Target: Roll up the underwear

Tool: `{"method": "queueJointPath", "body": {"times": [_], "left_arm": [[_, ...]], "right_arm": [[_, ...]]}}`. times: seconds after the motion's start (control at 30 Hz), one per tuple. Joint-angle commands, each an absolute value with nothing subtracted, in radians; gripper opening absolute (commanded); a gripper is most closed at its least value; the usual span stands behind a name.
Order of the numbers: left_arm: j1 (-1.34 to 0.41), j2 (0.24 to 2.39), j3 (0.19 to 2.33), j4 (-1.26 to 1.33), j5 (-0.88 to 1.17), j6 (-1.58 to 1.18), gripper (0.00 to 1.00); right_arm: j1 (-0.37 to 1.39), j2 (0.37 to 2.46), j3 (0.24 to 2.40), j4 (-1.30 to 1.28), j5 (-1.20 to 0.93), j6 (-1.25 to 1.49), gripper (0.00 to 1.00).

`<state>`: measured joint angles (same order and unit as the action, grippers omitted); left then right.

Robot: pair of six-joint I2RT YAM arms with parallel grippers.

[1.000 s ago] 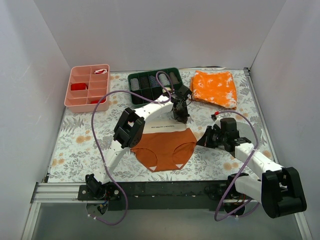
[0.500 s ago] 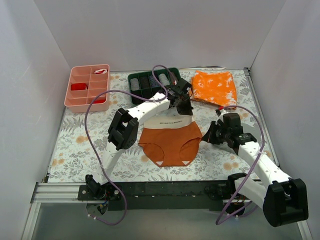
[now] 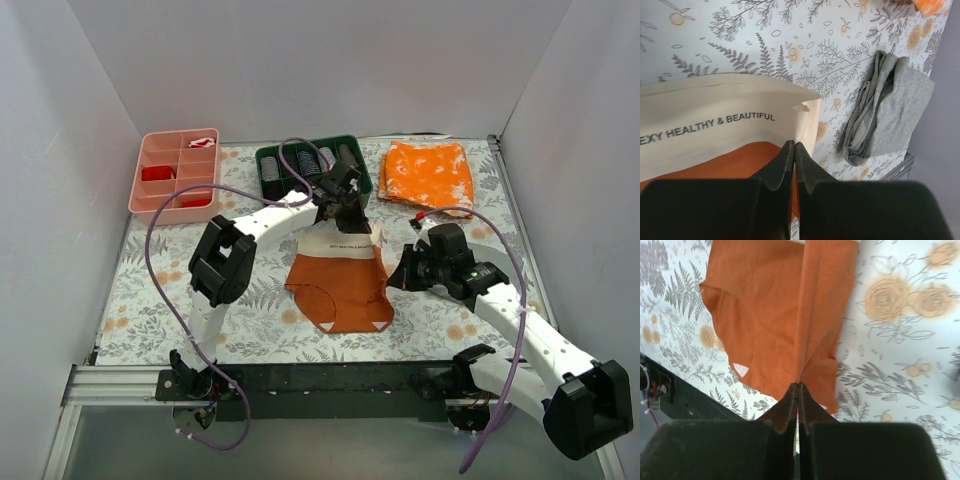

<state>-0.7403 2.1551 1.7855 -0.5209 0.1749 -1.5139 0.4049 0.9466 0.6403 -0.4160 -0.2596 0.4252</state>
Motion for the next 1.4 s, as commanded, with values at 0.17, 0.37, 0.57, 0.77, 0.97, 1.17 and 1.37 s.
{"method": "queueJointPath", "body": {"times": [0.17,0.37,0.57,0.77,0.97,1.17,1.37], "left_arm": [[-0.635,1.901,1.556,-0.382,0.236,-1.473,0.0],[-0.562,1.812,1.416,-0.351,0.293,-1.439,0.0],[-0.511,1.752,1.313,-0.325,0.33,-1.411,0.0],[-0.466,1.715,1.229,-0.313,0.339,-1.384,0.0],[-0.42,1.698,1.16,-0.31,0.345,-1.359,0.0],[-0.384,1.715,1.115,-0.264,0.353,-1.339,0.0],[-0.368,1.758,1.137,-0.256,0.376,-1.313,0.0]], "right_arm": [[0.647,1.052,0.729,-0.364,-0.164,0.571,0.01],[0.756,1.137,0.785,-0.331,-0.13,0.629,0.01],[0.868,1.258,0.87,-0.327,-0.094,0.66,0.01],[0.943,1.391,0.98,-0.354,-0.045,0.678,0.01],[0.98,1.502,1.042,-0.362,-0.018,0.695,0.01],[0.986,1.581,1.071,-0.308,-0.025,0.709,0.01],[0.986,1.64,1.091,-0.244,-0.051,0.704,0.01]]}}
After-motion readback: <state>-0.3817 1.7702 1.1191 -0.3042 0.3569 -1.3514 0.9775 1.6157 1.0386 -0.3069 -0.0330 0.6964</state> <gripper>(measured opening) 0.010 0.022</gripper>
